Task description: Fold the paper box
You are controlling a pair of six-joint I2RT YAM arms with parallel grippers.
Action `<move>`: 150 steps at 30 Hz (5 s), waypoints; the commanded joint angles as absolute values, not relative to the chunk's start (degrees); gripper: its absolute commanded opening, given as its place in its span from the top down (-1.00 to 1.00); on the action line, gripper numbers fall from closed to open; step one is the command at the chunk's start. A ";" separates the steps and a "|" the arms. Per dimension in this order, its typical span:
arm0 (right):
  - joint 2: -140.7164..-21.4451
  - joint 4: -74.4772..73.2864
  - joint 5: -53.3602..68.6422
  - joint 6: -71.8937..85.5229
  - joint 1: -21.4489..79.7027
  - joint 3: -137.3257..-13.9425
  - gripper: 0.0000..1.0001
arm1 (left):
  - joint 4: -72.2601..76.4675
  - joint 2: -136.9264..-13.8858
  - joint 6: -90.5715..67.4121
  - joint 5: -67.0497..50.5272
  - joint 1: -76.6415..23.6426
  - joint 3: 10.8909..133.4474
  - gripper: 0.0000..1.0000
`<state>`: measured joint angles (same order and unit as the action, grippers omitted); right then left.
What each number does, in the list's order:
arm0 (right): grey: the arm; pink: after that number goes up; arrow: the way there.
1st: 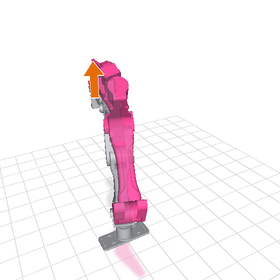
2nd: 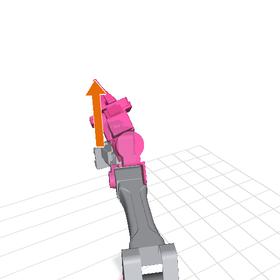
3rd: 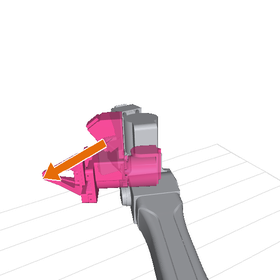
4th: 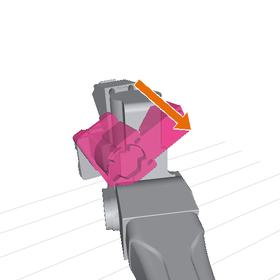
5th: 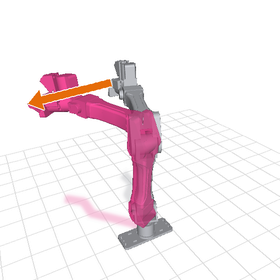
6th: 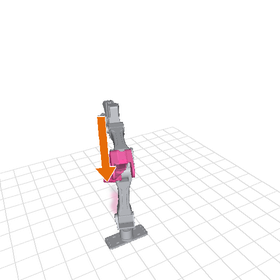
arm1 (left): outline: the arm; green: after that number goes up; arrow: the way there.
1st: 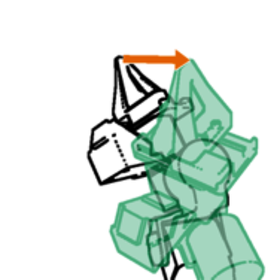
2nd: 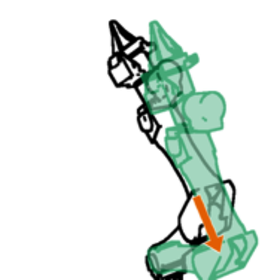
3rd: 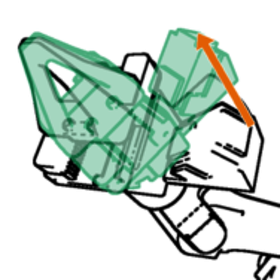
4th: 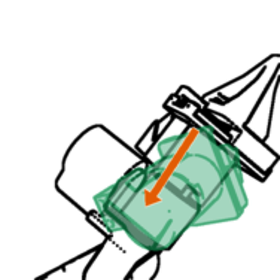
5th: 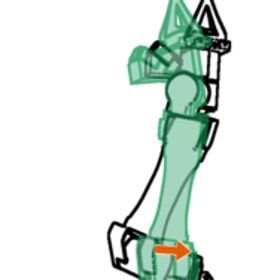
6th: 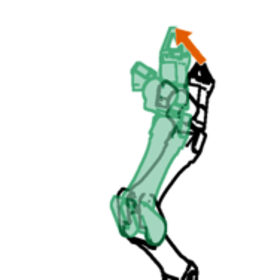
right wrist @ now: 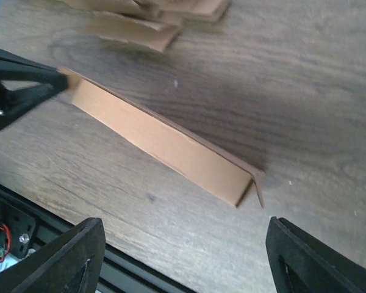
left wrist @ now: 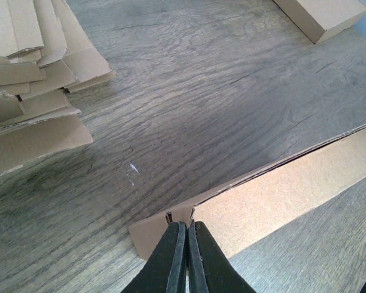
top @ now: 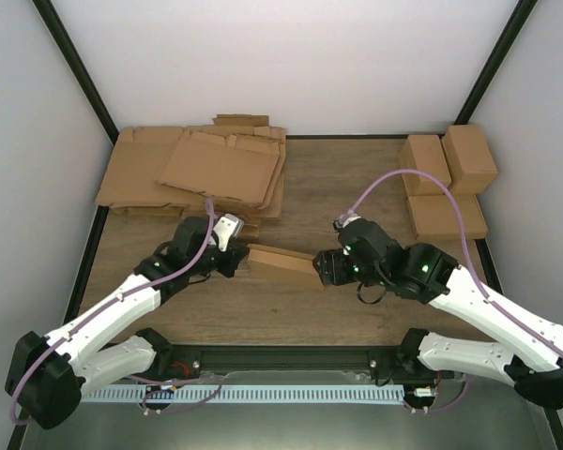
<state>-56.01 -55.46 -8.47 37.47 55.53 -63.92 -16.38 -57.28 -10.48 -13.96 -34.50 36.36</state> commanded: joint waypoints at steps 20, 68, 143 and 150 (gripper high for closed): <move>-57.40 -53.17 -13.60 45.92 54.86 -54.71 0.09 | -16.08 -57.75 -11.02 -11.91 -36.33 39.35 0.93; -59.80 -53.61 -18.27 49.05 53.53 -53.54 0.04 | -13.82 -58.42 -14.62 -2.38 -43.42 37.30 0.93; -64.64 -50.51 -15.76 46.72 51.74 -54.21 0.99 | -10.20 -56.80 -25.57 7.58 -50.39 35.22 0.93; -64.50 -50.00 -15.20 47.04 51.70 -53.03 0.99 | -9.94 -56.47 -25.66 7.09 -50.44 34.25 0.93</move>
